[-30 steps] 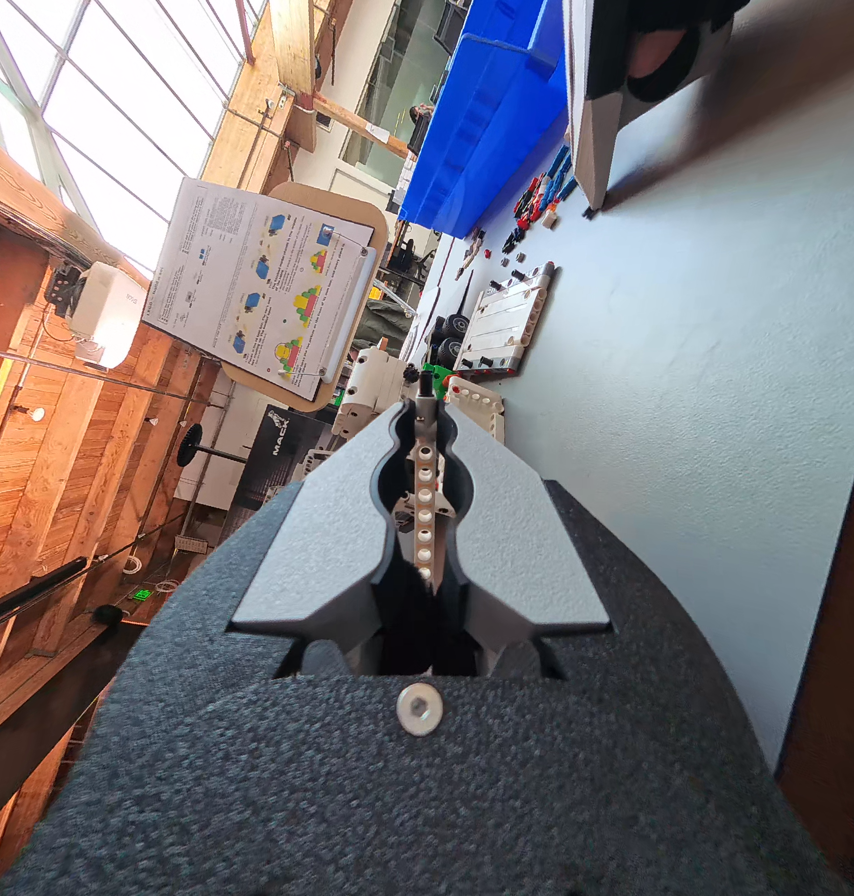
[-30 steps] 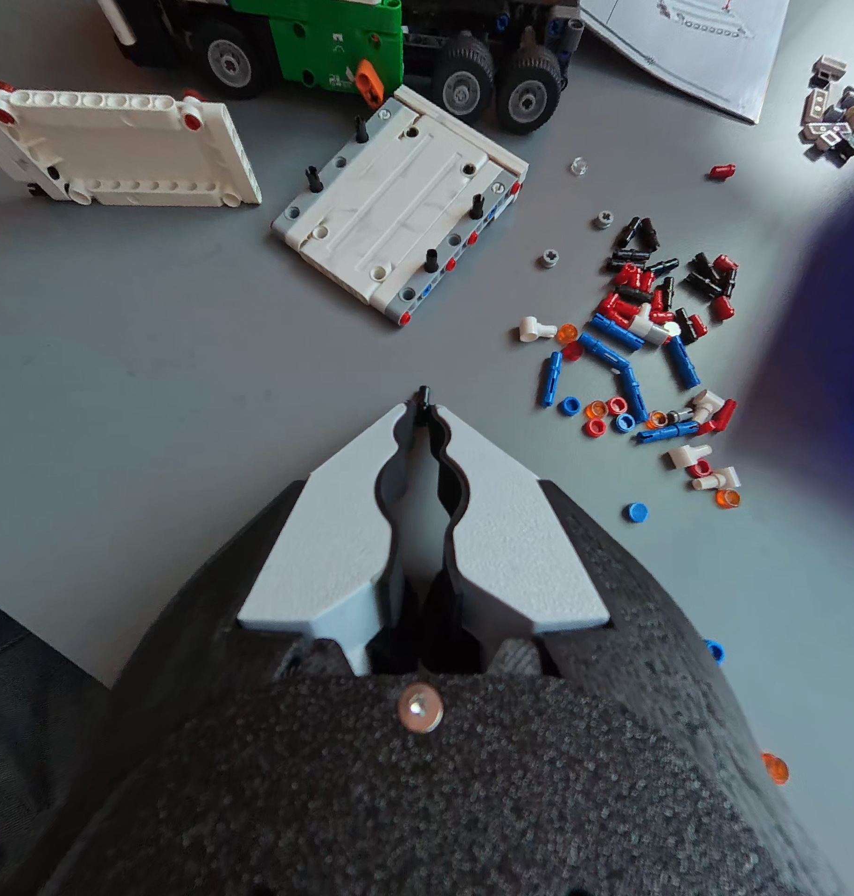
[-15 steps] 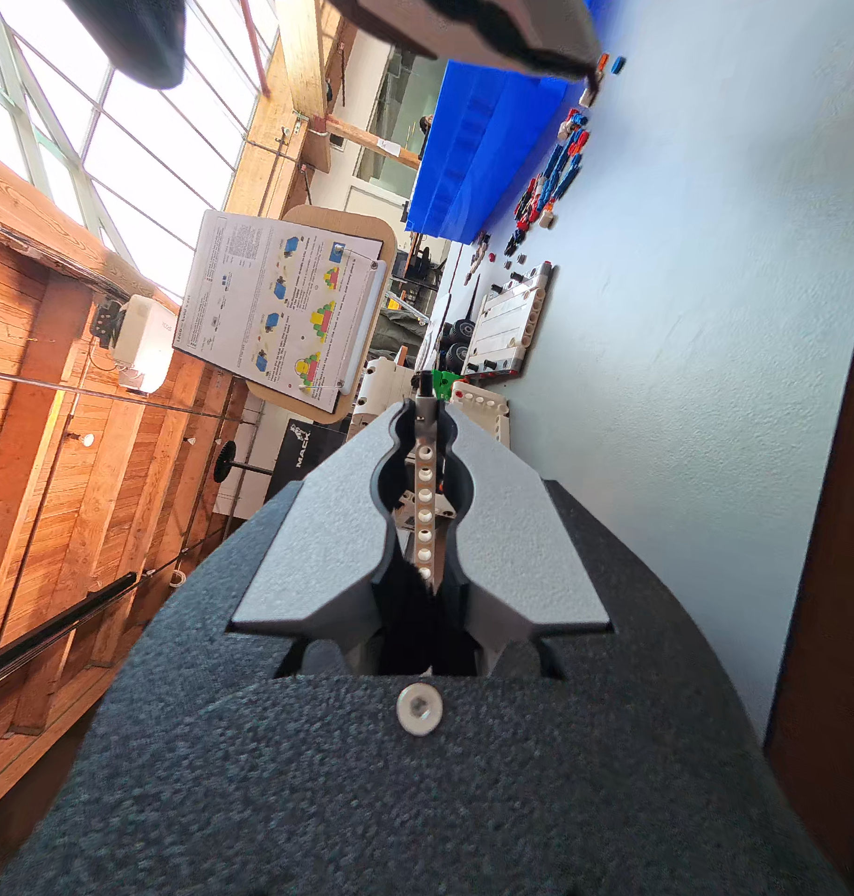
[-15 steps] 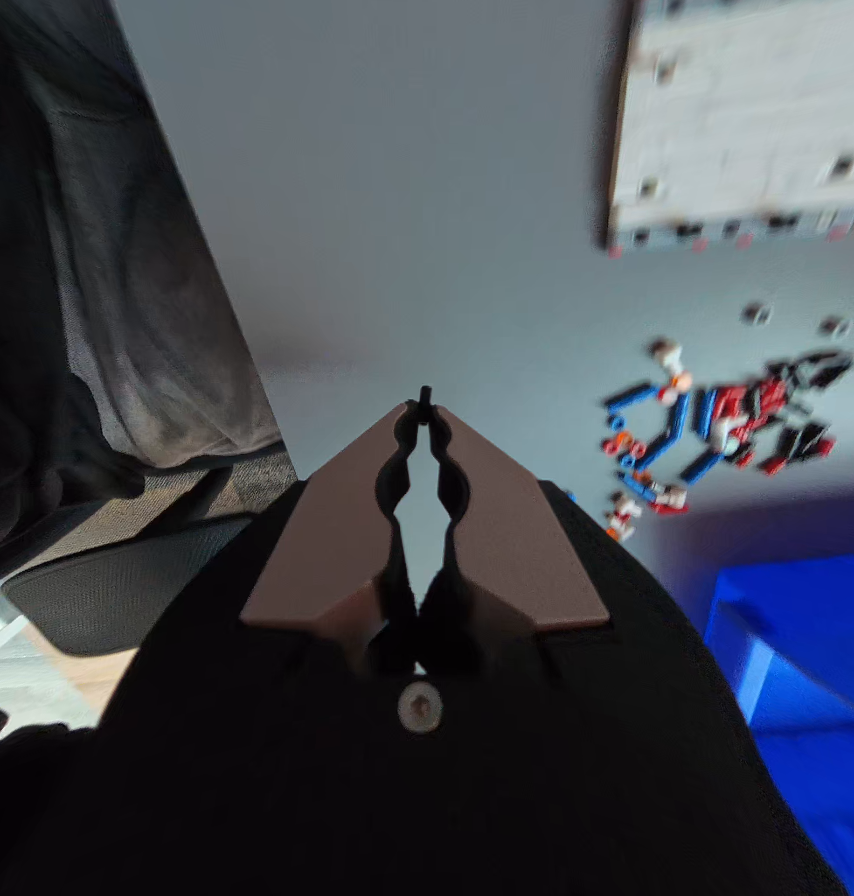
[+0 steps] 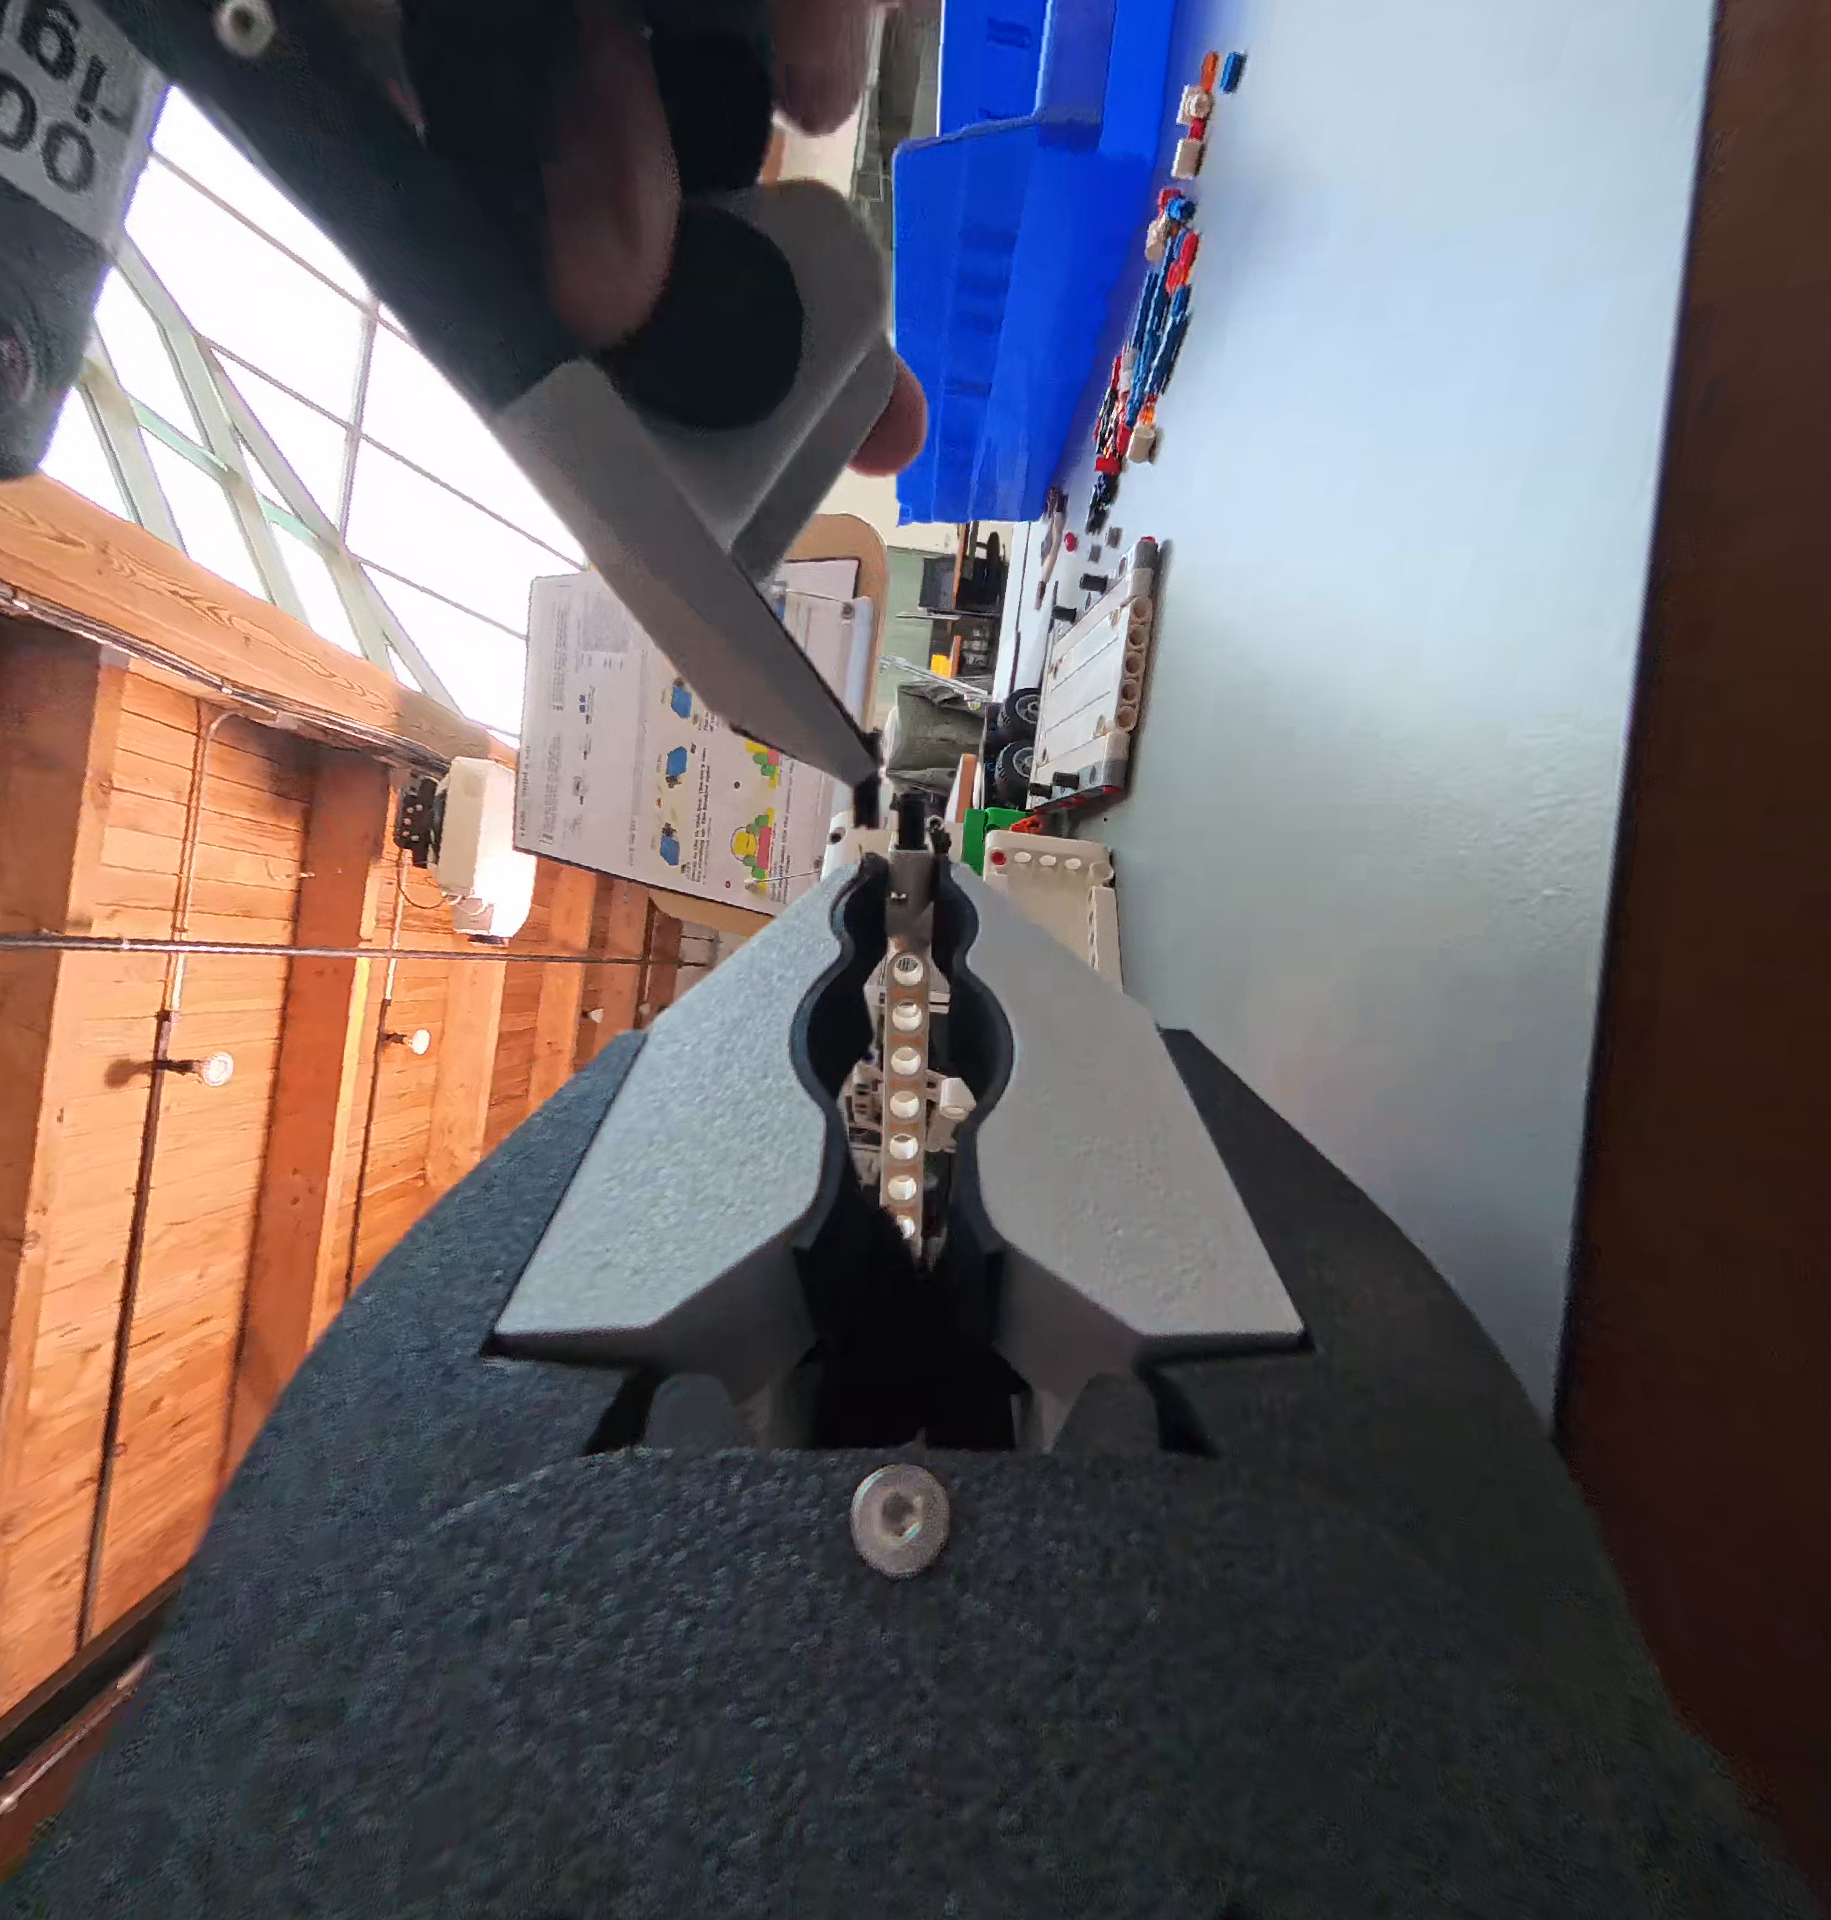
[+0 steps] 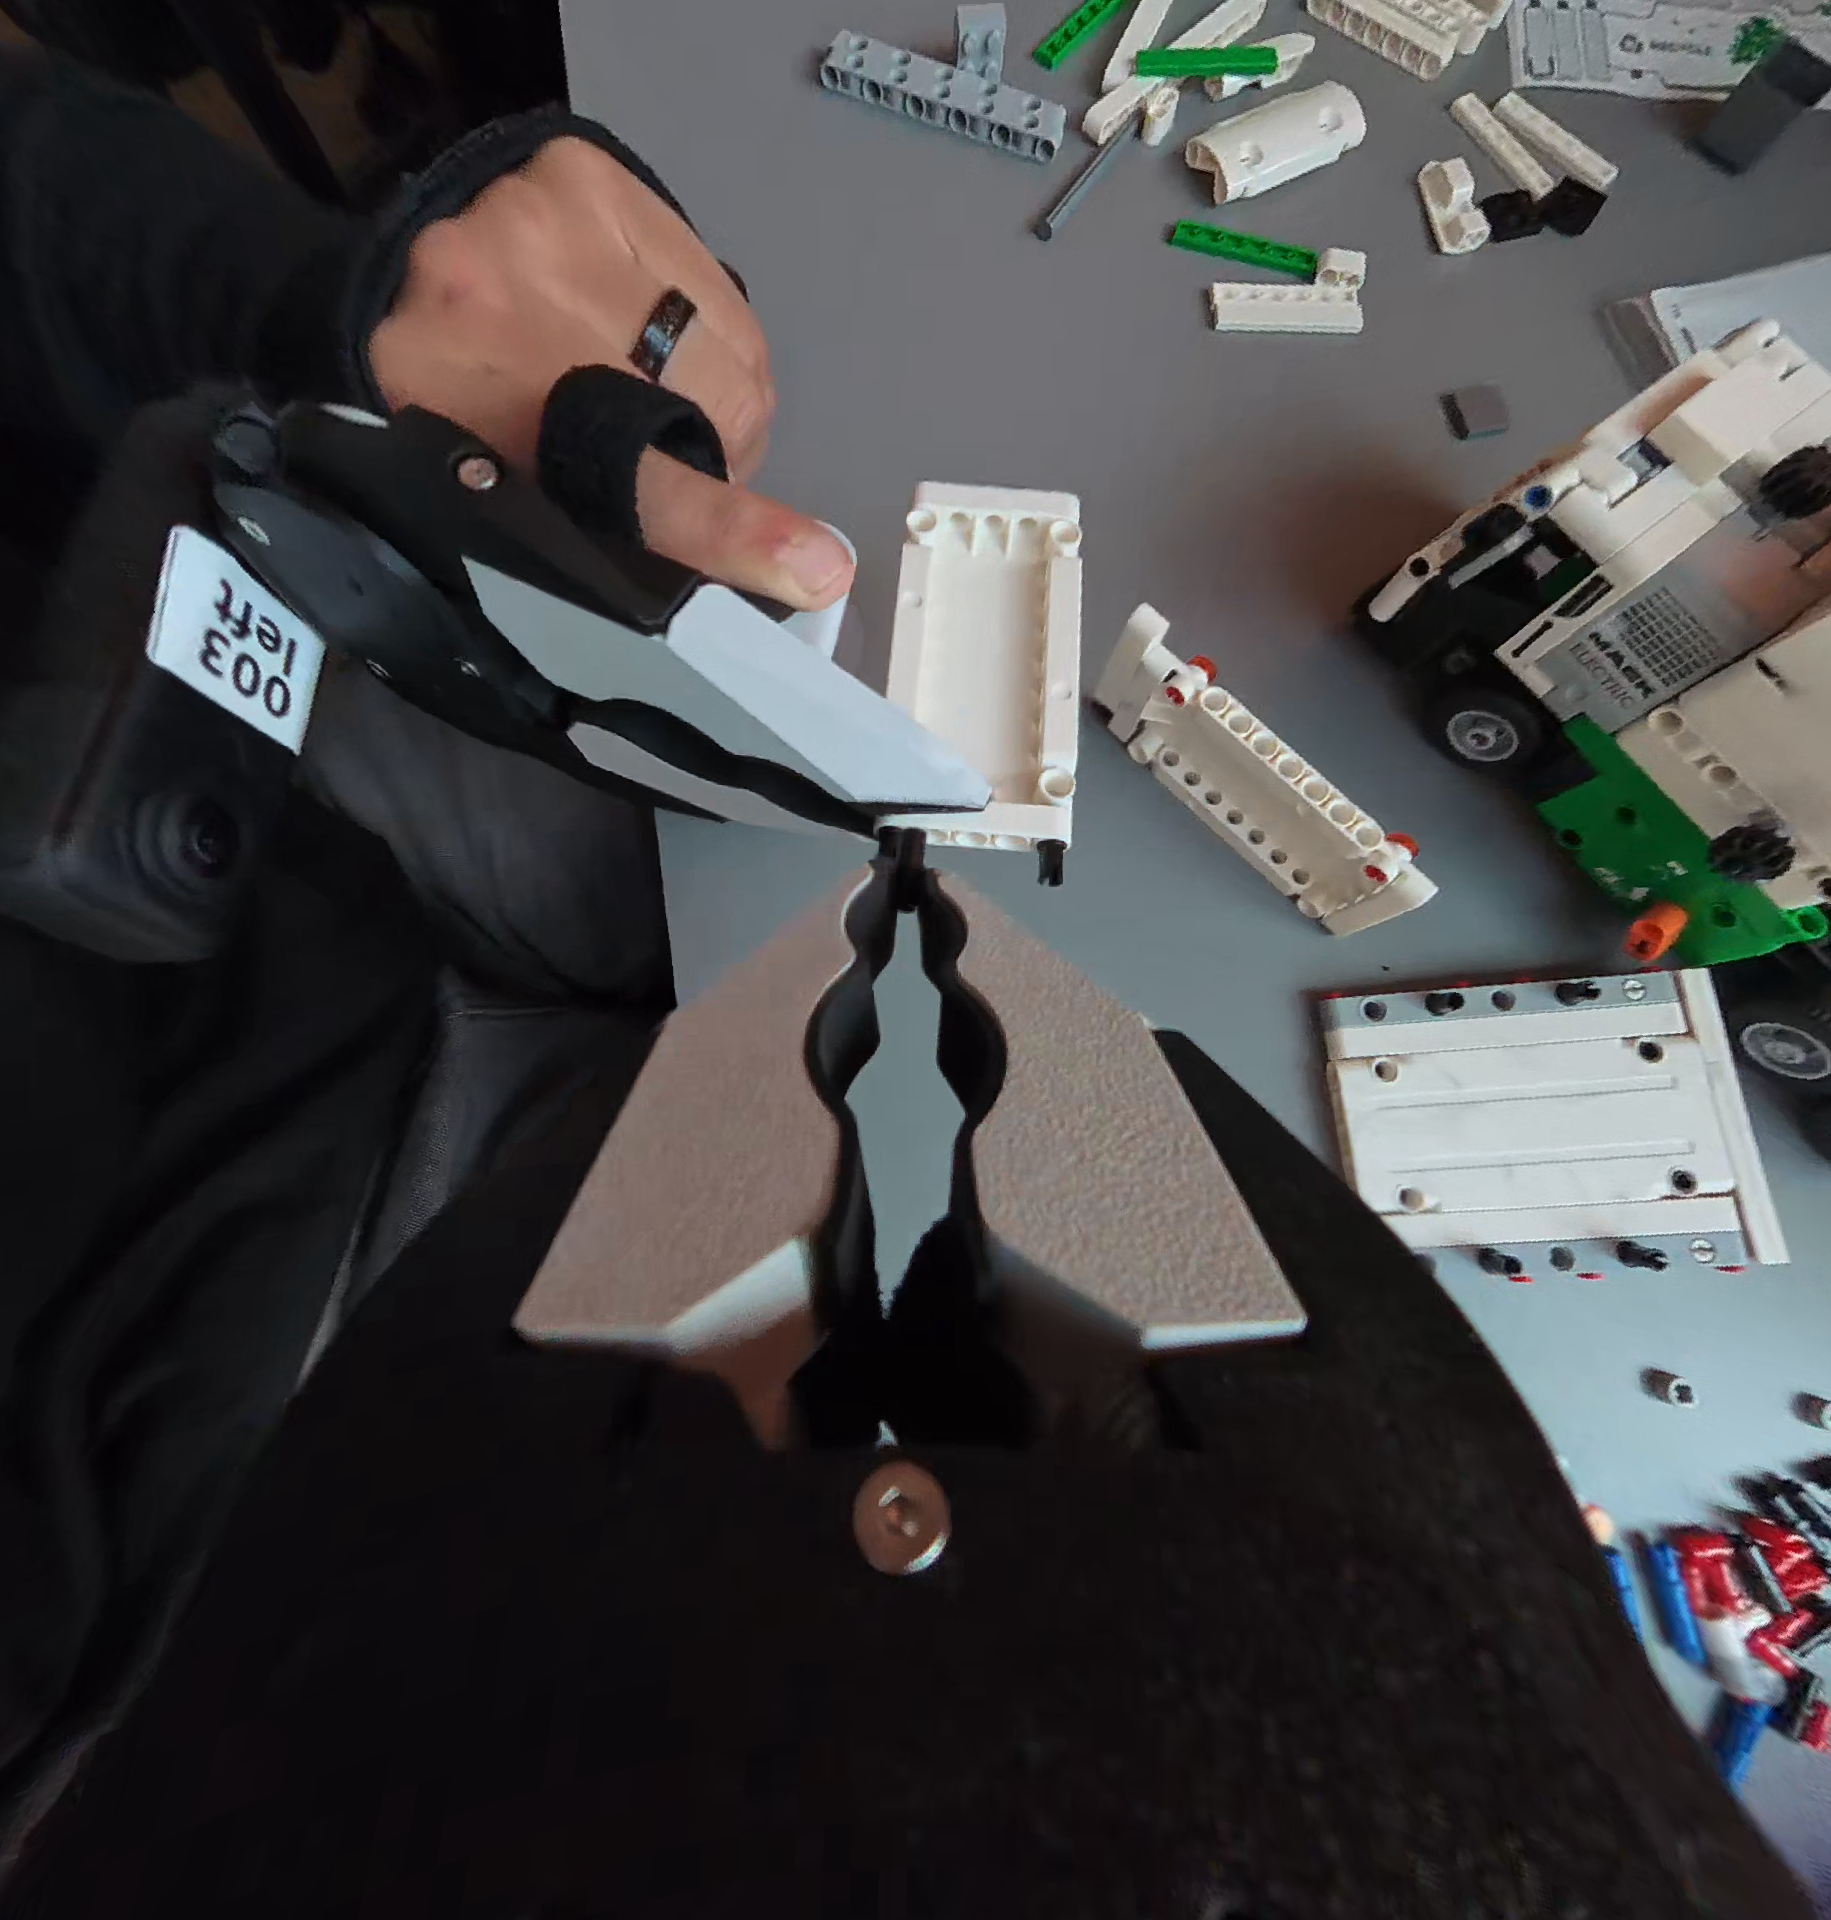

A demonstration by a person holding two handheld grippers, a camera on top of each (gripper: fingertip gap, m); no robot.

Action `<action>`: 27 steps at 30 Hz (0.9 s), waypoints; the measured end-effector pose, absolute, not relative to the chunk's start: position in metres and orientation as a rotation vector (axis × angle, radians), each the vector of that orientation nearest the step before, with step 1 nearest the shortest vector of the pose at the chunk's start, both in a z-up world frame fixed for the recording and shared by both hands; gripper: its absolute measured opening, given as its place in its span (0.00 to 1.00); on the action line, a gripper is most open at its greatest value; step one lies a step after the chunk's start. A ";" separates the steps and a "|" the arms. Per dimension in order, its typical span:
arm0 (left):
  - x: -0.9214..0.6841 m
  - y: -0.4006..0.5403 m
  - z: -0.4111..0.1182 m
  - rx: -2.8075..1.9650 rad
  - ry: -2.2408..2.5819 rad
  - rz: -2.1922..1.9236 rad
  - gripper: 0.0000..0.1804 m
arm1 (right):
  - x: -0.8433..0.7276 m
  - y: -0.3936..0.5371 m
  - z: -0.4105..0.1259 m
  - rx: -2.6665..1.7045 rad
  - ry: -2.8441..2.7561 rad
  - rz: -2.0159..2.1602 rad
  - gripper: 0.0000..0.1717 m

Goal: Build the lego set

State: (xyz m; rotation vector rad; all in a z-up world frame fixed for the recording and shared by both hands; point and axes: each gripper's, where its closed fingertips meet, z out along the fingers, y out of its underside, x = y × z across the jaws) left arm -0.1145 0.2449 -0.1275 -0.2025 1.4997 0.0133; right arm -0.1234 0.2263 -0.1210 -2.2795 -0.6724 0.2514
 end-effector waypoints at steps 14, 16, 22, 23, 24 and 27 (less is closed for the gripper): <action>-0.116 0.233 -0.131 -0.078 1.462 0.090 0.03 | -0.126 0.216 -0.135 -2.268 -0.461 0.645 0.01; -0.116 0.232 -0.131 -0.079 1.465 0.084 0.03 | -0.125 0.216 -0.136 -2.255 -0.471 0.637 0.01; -0.115 0.234 -0.132 -0.089 1.476 0.082 0.03 | -0.124 0.217 -0.135 -2.210 -0.435 0.675 0.01; -0.115 0.233 -0.133 -0.088 1.480 0.081 0.03 | -0.124 0.217 -0.135 -2.208 -0.434 0.677 0.01; -0.115 0.233 -0.133 -0.088 1.481 0.085 0.03 | -0.125 0.217 -0.136 -2.210 -0.435 0.674 0.01; -0.115 0.235 -0.134 -0.094 1.483 0.088 0.03 | -0.125 0.218 -0.137 -2.192 -0.417 0.673 0.01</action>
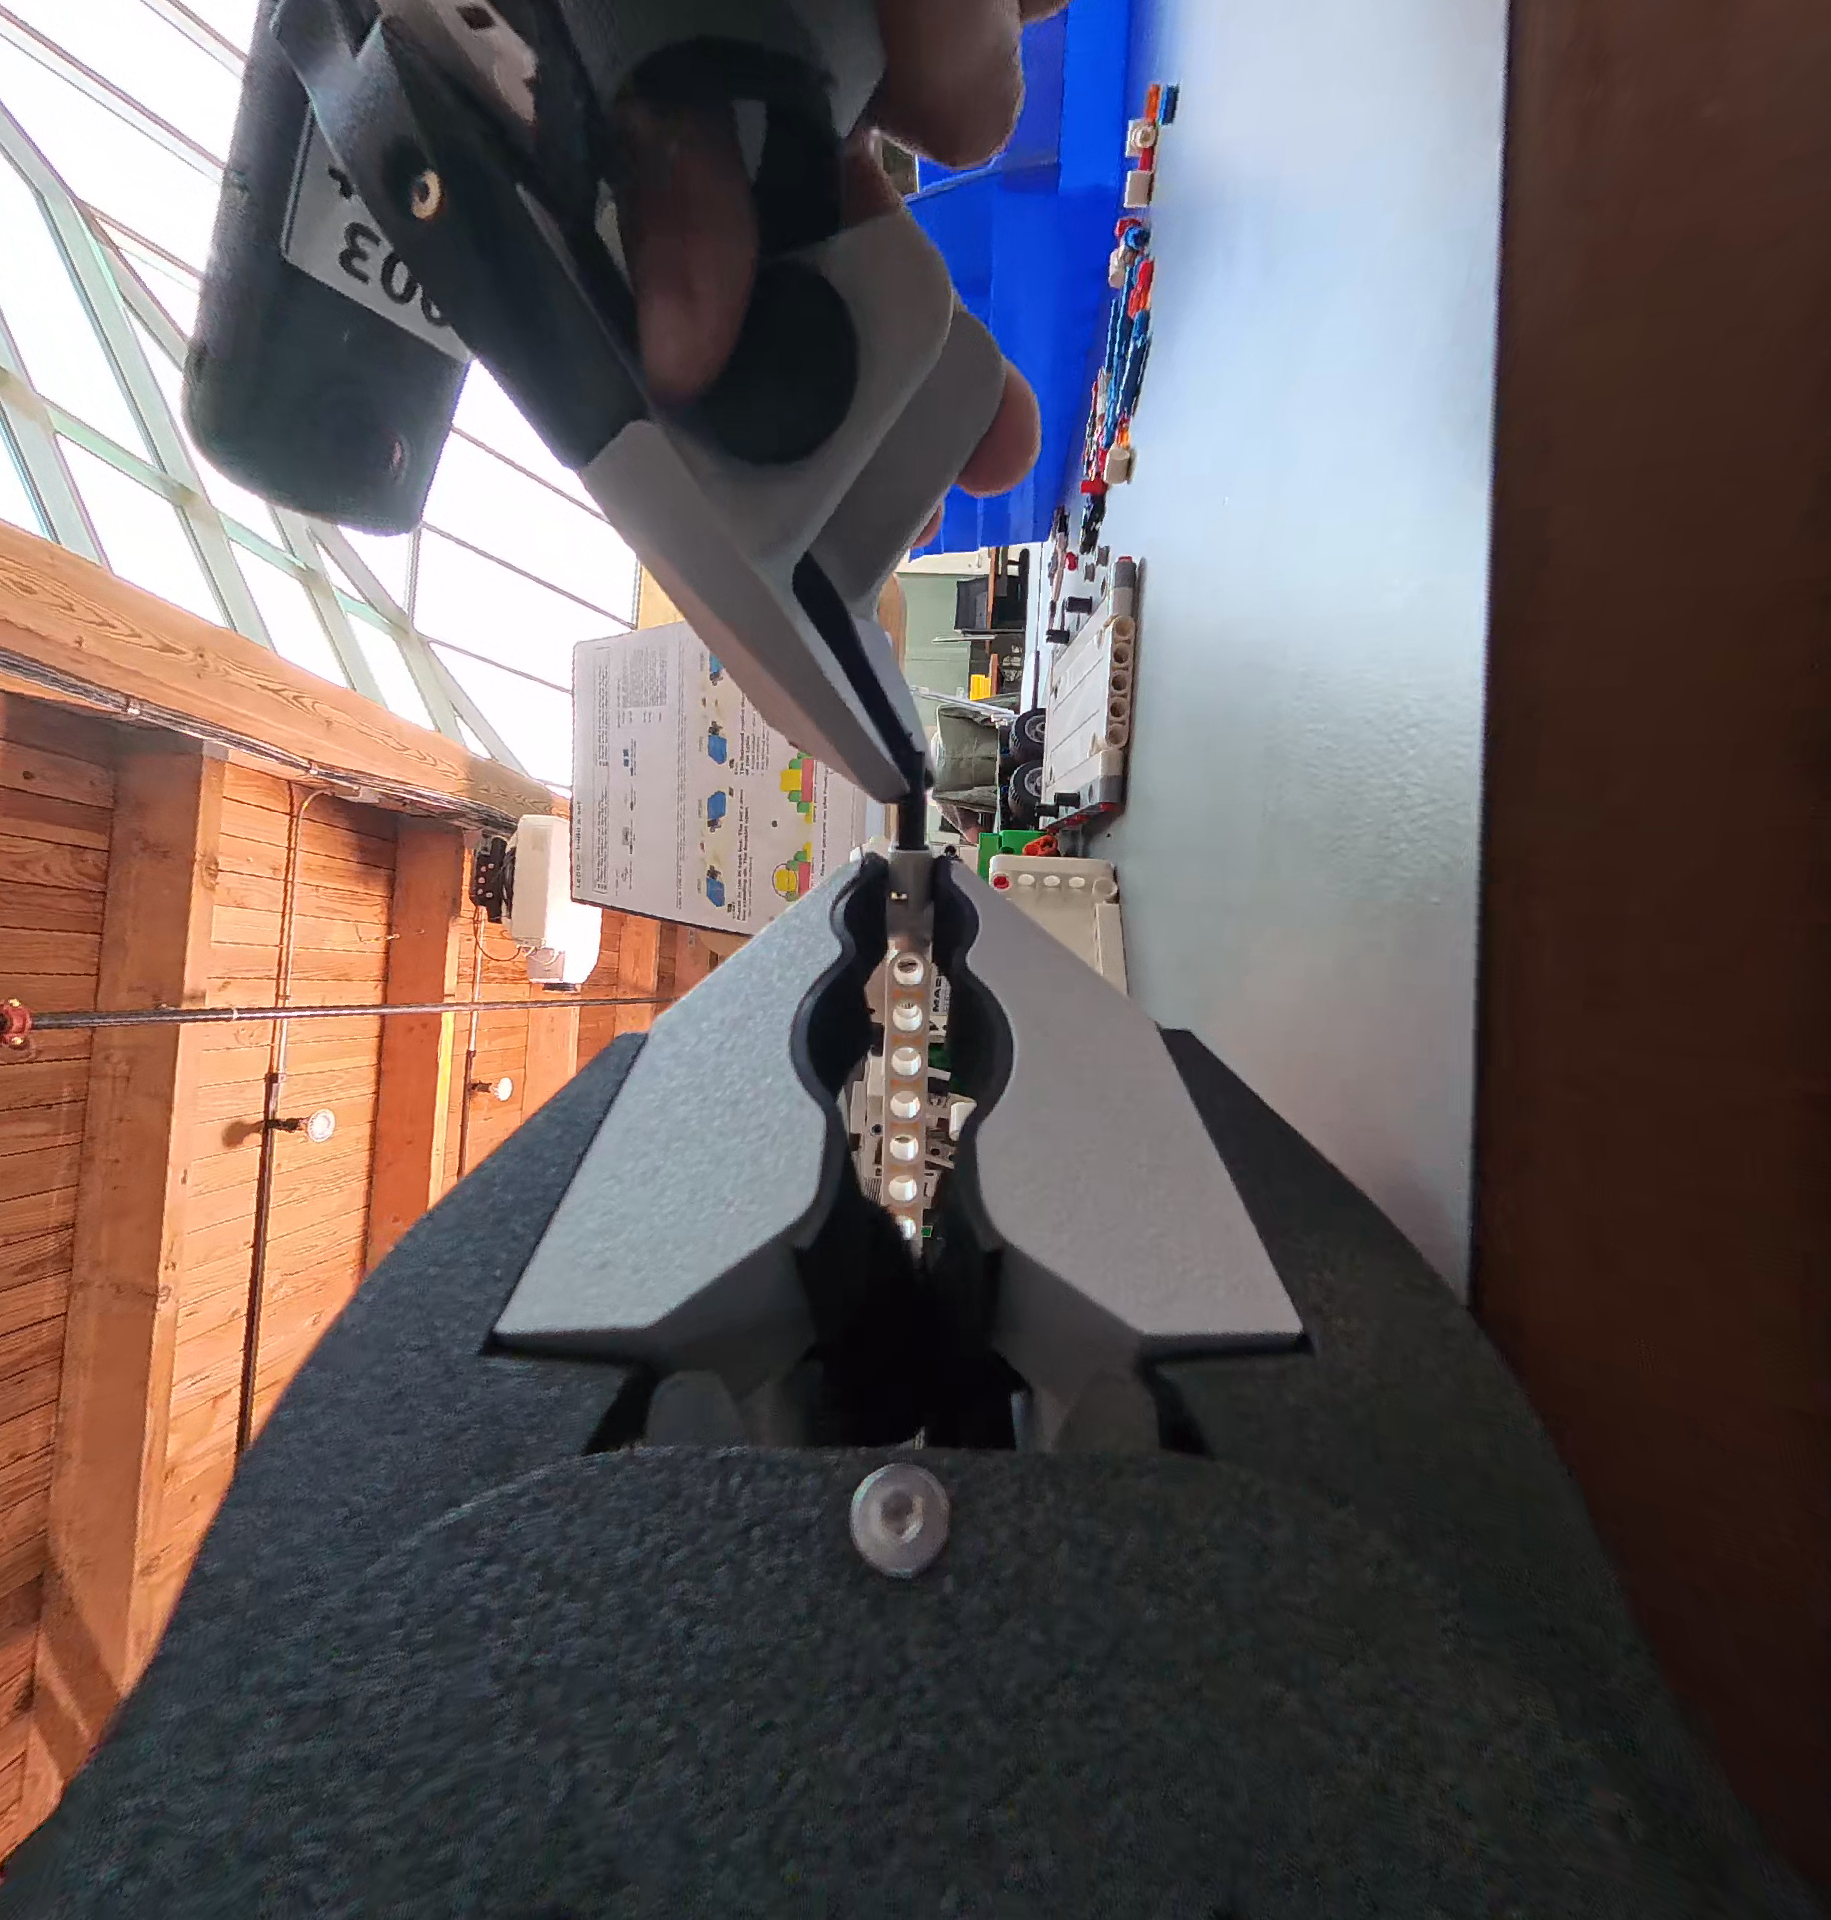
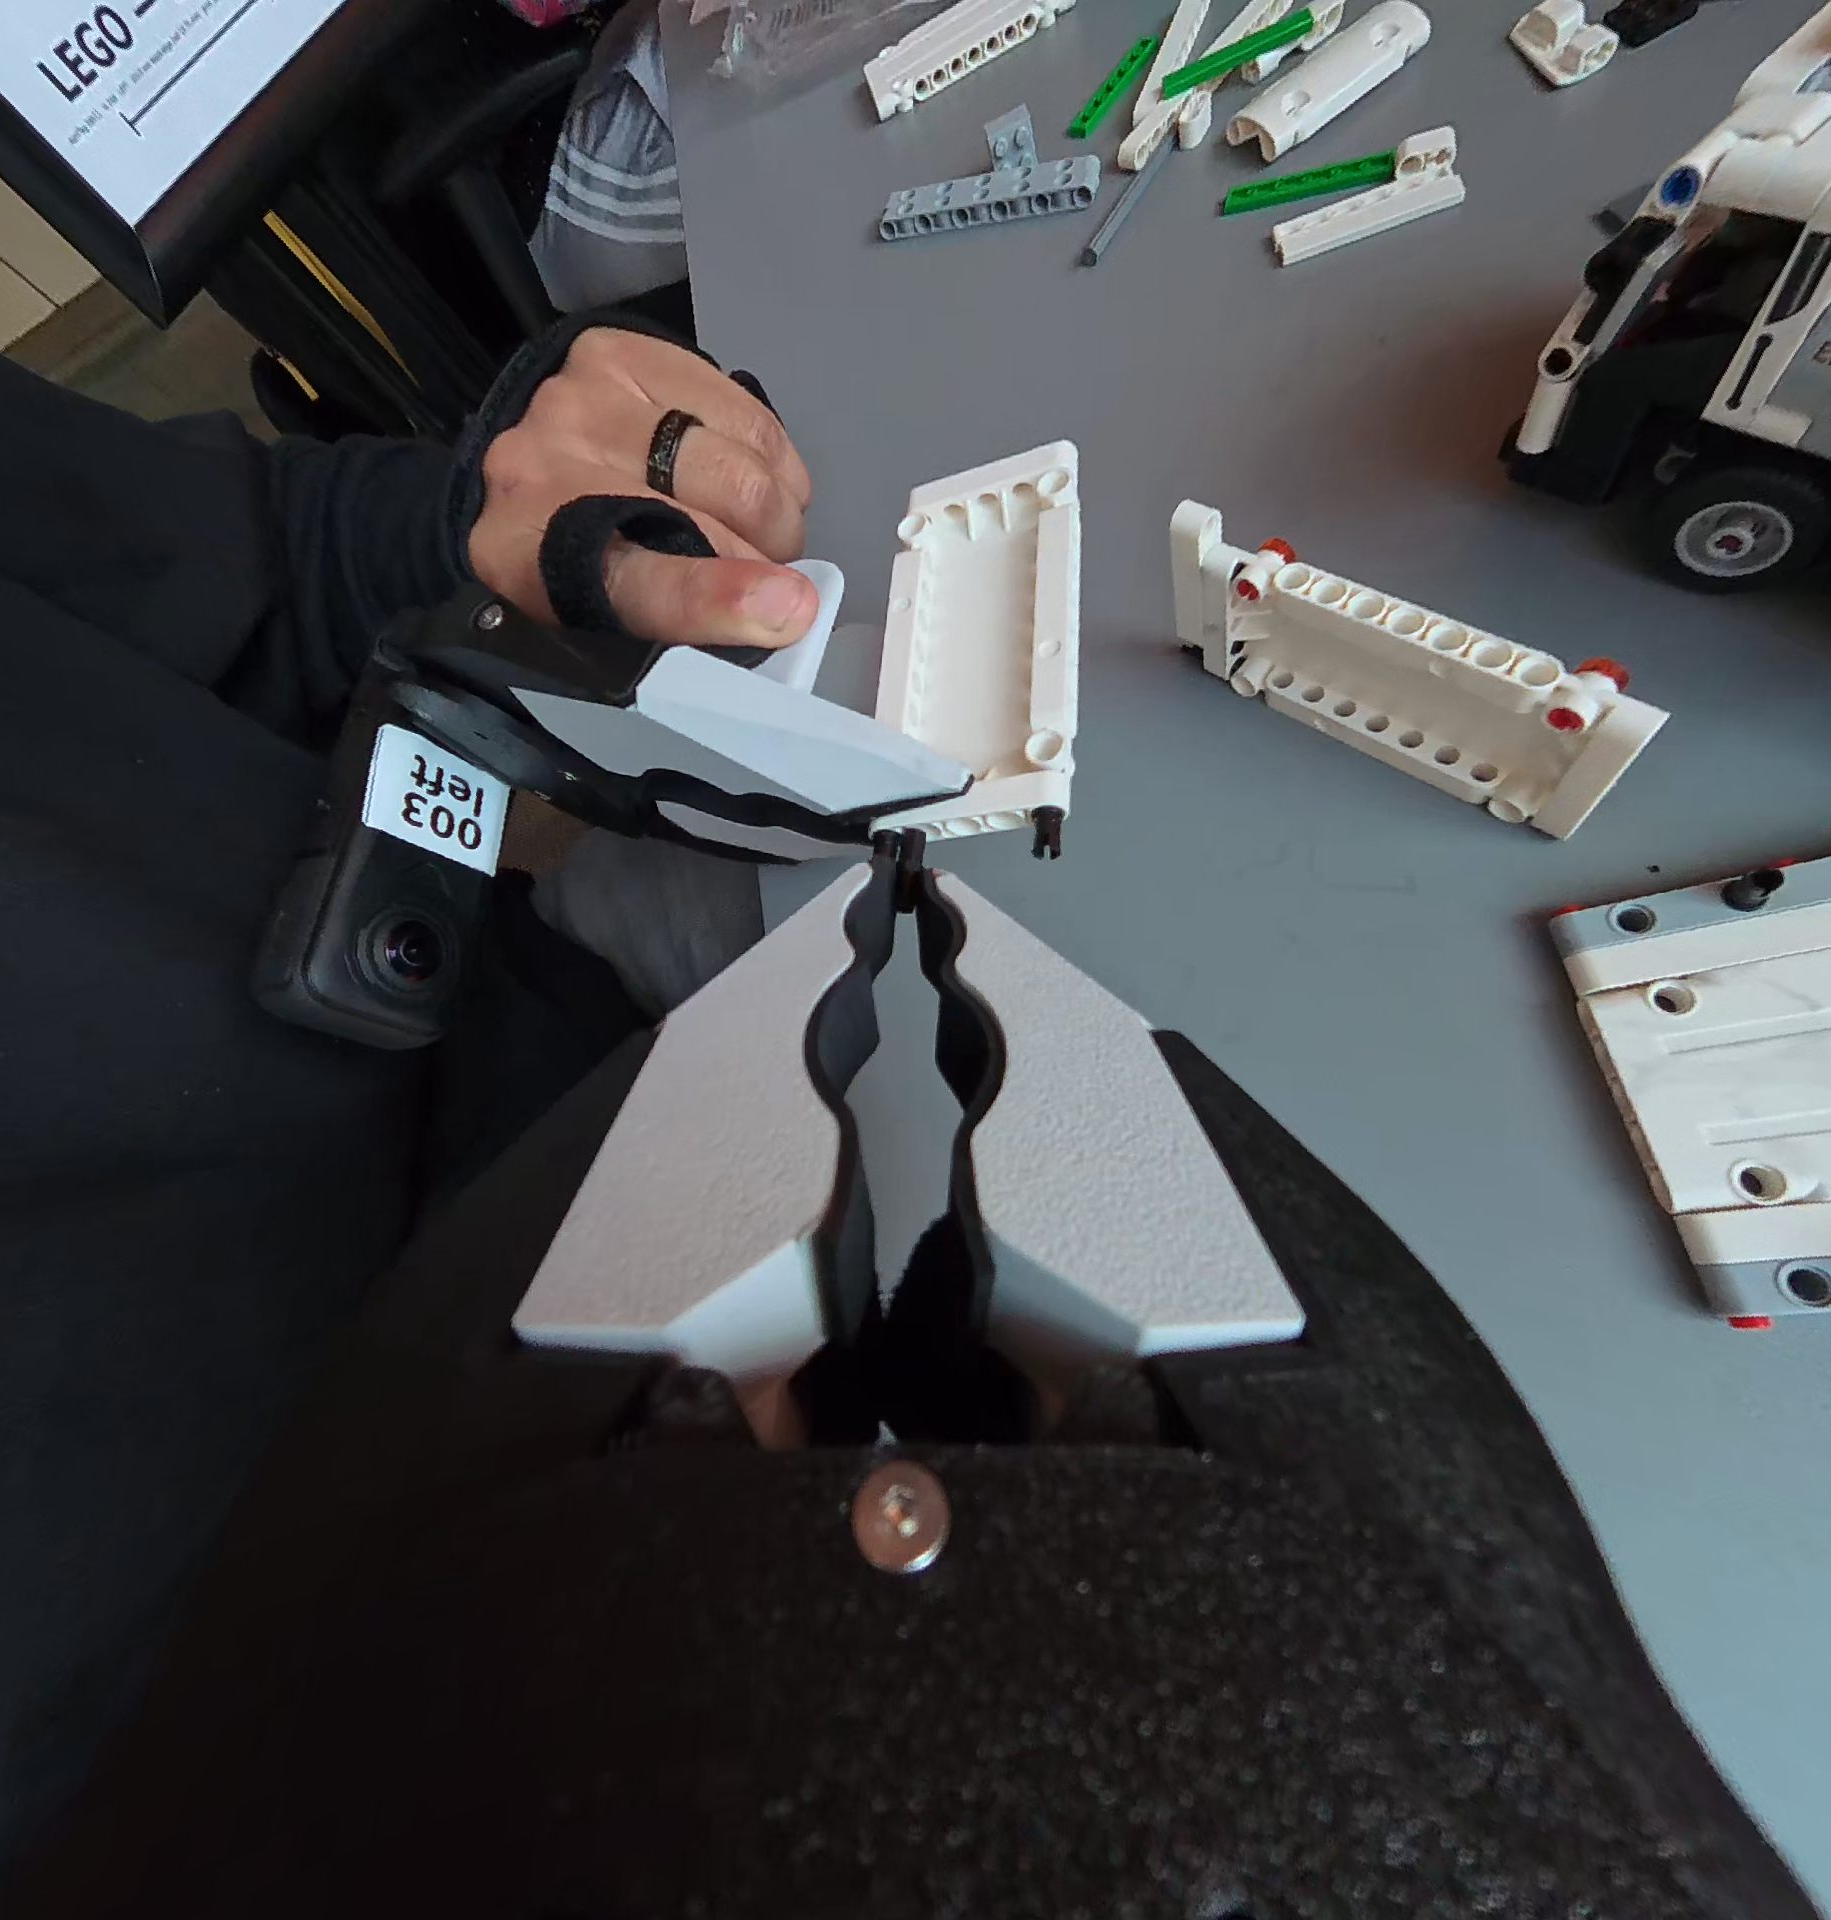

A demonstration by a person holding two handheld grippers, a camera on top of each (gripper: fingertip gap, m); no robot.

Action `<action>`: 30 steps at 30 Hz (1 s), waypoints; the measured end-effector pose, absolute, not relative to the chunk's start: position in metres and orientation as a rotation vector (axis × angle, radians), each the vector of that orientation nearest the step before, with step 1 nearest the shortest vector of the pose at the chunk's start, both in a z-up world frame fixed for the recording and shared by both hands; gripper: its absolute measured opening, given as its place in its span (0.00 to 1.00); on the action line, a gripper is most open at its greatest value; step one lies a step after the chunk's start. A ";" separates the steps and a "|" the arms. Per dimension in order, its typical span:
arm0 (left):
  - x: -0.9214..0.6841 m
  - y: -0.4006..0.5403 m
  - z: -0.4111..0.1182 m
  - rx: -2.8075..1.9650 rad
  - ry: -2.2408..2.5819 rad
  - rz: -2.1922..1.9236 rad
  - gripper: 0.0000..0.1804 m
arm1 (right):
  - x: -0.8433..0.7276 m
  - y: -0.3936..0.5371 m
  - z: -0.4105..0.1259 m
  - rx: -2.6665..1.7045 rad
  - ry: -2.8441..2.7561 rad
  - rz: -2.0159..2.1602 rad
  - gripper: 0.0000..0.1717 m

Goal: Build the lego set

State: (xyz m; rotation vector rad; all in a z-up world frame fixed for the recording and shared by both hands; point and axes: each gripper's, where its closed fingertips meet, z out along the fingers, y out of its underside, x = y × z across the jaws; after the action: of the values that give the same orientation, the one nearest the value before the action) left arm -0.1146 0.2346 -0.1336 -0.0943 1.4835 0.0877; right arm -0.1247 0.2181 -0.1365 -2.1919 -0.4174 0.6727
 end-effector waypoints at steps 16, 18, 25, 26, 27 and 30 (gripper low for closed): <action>-0.114 0.235 -0.137 -0.095 1.502 0.097 0.03 | -0.122 0.219 -0.139 -2.164 -0.367 0.640 0.01; -0.114 0.235 -0.138 -0.097 1.509 0.094 0.03 | -0.121 0.221 -0.139 -2.168 -0.371 0.607 0.01; -0.115 0.233 -0.139 -0.096 1.520 0.081 0.03 | -0.123 0.219 -0.140 -2.176 -0.424 0.588 0.01; -0.115 0.233 -0.140 -0.101 1.527 0.077 0.03 | -0.123 0.219 -0.141 -2.179 -0.432 0.576 0.01; -0.115 0.233 -0.140 -0.101 1.530 0.077 0.03 | -0.123 0.220 -0.141 -2.182 -0.434 0.572 0.01; -0.116 0.232 -0.141 -0.095 1.535 0.081 0.03 | -0.123 0.219 -0.142 -2.183 -0.438 0.579 0.01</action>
State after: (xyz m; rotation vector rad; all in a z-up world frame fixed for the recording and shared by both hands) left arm -0.1156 0.2322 -0.1412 -0.0955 1.5354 0.0806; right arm -0.1231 0.2193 -0.1422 -2.1826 -0.4379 0.5786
